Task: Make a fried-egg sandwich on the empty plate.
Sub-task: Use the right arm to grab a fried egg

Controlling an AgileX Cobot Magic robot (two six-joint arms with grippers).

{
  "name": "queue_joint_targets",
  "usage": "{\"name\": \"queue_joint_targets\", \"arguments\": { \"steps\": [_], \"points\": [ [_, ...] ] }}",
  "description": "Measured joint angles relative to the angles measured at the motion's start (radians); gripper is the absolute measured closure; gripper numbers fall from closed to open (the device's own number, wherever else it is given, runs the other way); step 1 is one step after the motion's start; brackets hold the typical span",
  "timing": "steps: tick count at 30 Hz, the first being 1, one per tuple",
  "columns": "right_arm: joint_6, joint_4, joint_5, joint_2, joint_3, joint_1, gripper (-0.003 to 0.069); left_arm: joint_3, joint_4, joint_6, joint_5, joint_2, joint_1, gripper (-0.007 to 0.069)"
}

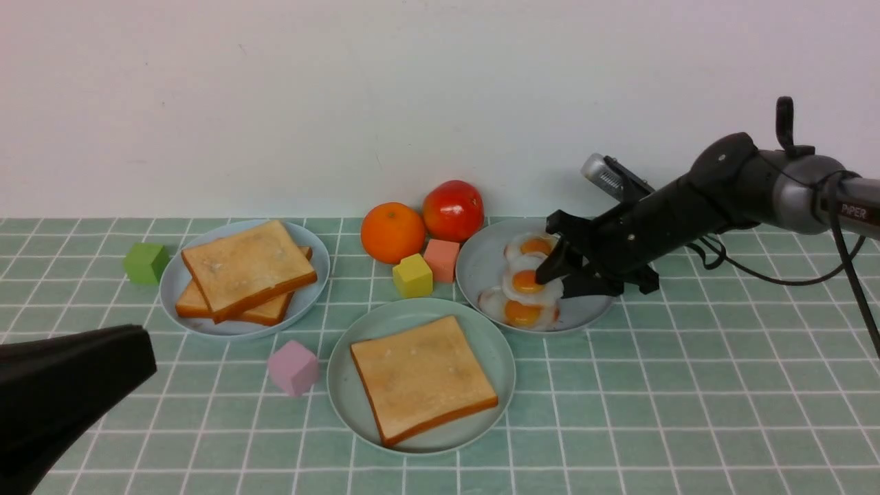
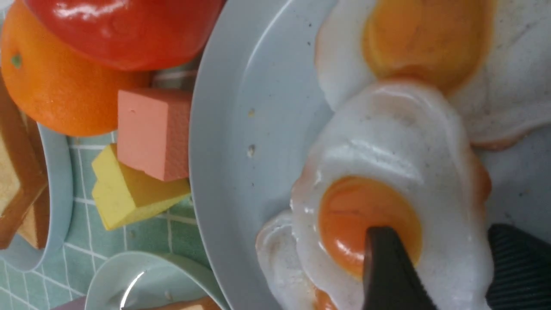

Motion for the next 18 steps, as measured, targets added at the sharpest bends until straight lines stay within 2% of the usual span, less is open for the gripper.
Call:
{"name": "queue_joint_targets", "arguments": {
  "steps": [3, 11, 18],
  "points": [
    [0.000, -0.001, 0.000, 0.000, 0.000, 0.000, 0.0370, 0.000, 0.000, 0.000, 0.000, 0.000, 0.000, 0.0638],
    [0.000, 0.007, -0.006, 0.000, -0.002, -0.001, 0.0553, 0.000, 0.000, 0.000, 0.000, 0.000, 0.000, 0.0638],
    [-0.052, 0.046, 0.022, -0.024, -0.003, -0.002, 0.0577, 0.000, 0.000, 0.000, 0.027, 0.000, 0.000, 0.0636]
  ]
}}
